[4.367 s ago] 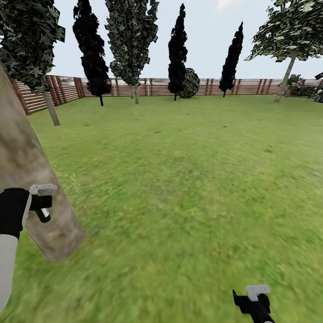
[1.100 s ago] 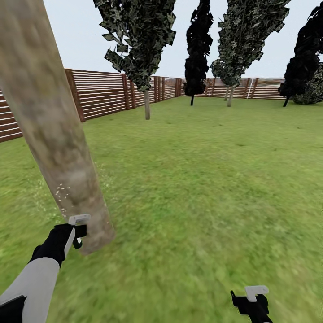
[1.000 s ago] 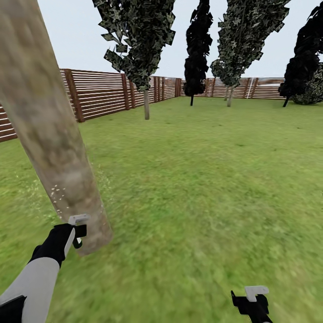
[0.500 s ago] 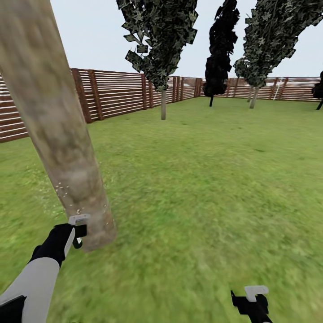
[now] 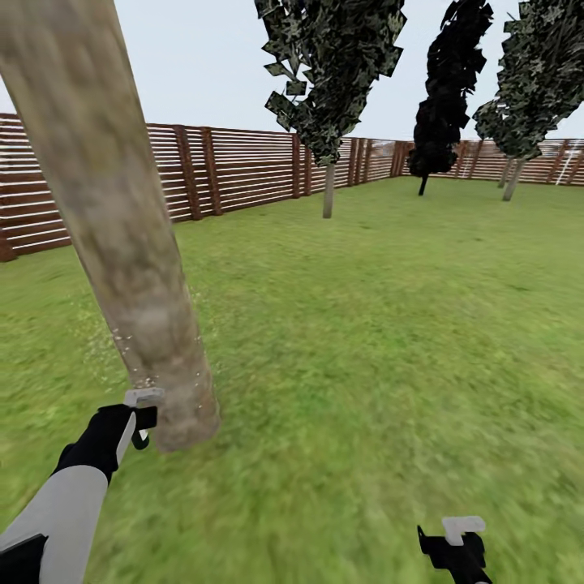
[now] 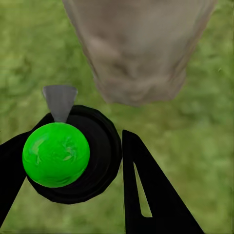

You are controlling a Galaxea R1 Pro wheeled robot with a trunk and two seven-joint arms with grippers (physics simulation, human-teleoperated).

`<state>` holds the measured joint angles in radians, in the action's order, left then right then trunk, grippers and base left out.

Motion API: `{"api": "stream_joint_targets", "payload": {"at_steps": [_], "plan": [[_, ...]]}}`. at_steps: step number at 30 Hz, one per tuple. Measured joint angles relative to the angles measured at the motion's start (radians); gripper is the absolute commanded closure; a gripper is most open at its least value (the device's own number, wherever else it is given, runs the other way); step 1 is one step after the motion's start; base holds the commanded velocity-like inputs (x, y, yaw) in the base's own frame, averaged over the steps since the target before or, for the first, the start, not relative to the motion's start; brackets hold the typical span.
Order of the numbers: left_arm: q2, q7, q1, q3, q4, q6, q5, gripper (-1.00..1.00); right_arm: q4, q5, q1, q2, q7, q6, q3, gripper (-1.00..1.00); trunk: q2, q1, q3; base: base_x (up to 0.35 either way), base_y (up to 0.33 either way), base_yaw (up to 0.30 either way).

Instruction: In the garden, pick up the pesticide atomizer on the floor and spray pesticide onto both trees until each tree trunk is fully covered.

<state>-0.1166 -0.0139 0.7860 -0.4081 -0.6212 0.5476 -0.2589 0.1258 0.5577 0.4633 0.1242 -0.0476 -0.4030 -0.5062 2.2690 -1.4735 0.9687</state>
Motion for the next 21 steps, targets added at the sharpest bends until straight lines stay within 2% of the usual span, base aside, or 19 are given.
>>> {"api": "stream_joint_targets", "payload": {"at_steps": [4, 7, 9, 11, 14, 16, 17, 19, 21], "plan": [[0.000, 0.000, 0.000, 0.001, -0.002, 0.001, 0.000, 1.00, 0.000, 0.000, 0.000, 0.000, 0.000, 0.000, 0.000, -1.00, 0.000, 0.000, 0.000, 0.103, -0.252, 0.019], [0.019, 0.002, 0.001, 0.009, -0.012, 0.016, 0.000, 1.00, 0.001, -0.001, 0.000, 0.001, 0.000, 0.000, 0.000, -1.00, 0.000, 0.000, 0.000, 0.004, -0.275, 0.199], [0.021, 0.001, 0.001, 0.060, -0.042, 0.024, 0.002, 1.00, 0.001, -0.001, 0.000, 0.001, -0.001, 0.000, 0.000, -1.00, 0.000, 0.000, 0.000, 0.001, -0.182, 0.263], [0.027, 0.000, 0.001, 0.142, -0.123, 0.118, 0.007, 1.00, 0.002, -0.001, 0.000, 0.001, -0.001, 0.000, 0.000, -1.00, 0.000, 0.000, 0.000, 0.000, -0.025, 0.274], [0.064, 0.000, 0.010, 0.198, -0.166, 0.164, 0.014, 1.00, 0.002, -0.001, 0.000, 0.001, -0.002, 0.000, 0.000, -1.00, 0.000, 0.000, 0.000, 0.000, -0.005, 0.275], [0.121, 0.000, 0.030, 0.211, -0.178, 0.225, 0.021, 1.00, 0.002, -0.001, 0.000, 0.002, -0.002, 0.000, 0.000, -1.00, 0.000, 0.000, 0.000, 0.000, 0.000, 0.275], [0.133, 0.001, 0.042, 0.212, -0.180, 0.241, 0.011, 1.00, 0.002, -0.001, 0.000, 0.002, -0.002, 0.000, 0.000, -1.00, 0.000, 0.000, 0.000, 0.000, 0.000, 0.275], [0.140, 0.001, 0.061, 0.211, -0.181, 0.255, 0.008, 1.00, 0.002, -0.001, 0.000, 0.002, -0.002, 0.000, 0.000, -1.00, 0.000, 0.000, 0.000, 0.000, 0.000, 0.275], [0.129, 0.002, 0.069, 0.203, -0.180, 0.260, 0.001, 1.00, 0.002, -0.001, 0.000, 0.002, -0.002, 0.000, 0.000, -1.00, 0.000, 0.000, 0.000, 0.000, 0.000, 0.260]]}}
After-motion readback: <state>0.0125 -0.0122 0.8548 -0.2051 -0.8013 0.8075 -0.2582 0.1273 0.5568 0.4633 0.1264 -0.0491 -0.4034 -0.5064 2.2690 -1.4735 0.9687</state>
